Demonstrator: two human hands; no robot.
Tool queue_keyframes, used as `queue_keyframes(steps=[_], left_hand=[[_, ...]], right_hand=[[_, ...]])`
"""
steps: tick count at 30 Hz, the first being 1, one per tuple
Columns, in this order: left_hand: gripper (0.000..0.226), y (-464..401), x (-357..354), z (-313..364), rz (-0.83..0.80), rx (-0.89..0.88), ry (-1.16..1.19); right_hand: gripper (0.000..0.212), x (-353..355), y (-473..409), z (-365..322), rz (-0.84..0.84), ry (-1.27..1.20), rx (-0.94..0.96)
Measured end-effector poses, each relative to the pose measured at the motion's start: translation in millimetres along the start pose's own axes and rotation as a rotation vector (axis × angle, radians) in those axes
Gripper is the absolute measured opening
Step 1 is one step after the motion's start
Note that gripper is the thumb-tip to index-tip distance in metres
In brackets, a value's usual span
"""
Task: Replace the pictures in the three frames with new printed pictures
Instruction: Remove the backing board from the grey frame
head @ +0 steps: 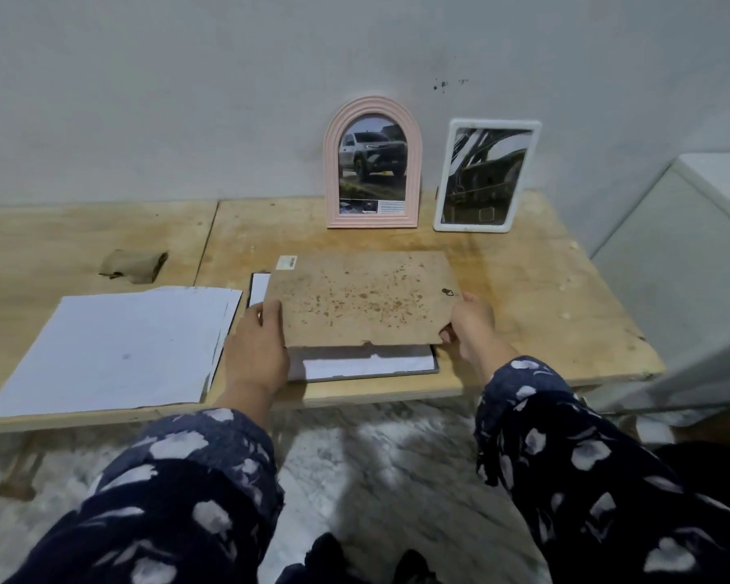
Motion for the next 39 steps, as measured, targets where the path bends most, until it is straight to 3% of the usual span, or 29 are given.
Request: queue_keyframes(steps=[7,15,18,25,34,39], left_hand=[[0.051,-4.5,-25.2,96.1,-0.092,-0.129,0.007],[0.053,10.4,-74.2,196.8,-0.122,-0.095,0.004],[0.056,11.4,-94.3,224.8,-0.162,-0.080,-0.026],[0.064,20.7,-114.5,259.8,-0.261,-0.084,-0.219],[0.074,26.1,-144.0,270.2,-0.458,-0.166,-0.288],[0.070,19.1,-141.9,273.9,-0.446,-0.185,-0.272]], right_hand=[[0.032,87.5,-44.0,-11.8,0.085,-0.003,0.041],[0.017,183.6,-86.4,-38.1,0.053,0.042,0.055],[0.021,214.4,-109.0,-35.1,0.067,0.090,0.054],[0.039,251.1,-135.4,-23.3,0.112,0.329,0.062],[0.055,240.3,-133.2,-25.4,0.107,0.902,0.217],[0.048,234.5,-127.2,-26.0,0.187,1.180,0.277]])
Point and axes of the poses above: each hand's wrist, its own y-axis away from the middle knuckle, its own x-axis out of the back of the hand, z = x × y, the point moved 8 cm from there along -y, towards the middle knuckle, and after that the axes turned 2 degrees about -z, right-handed, at the moved point
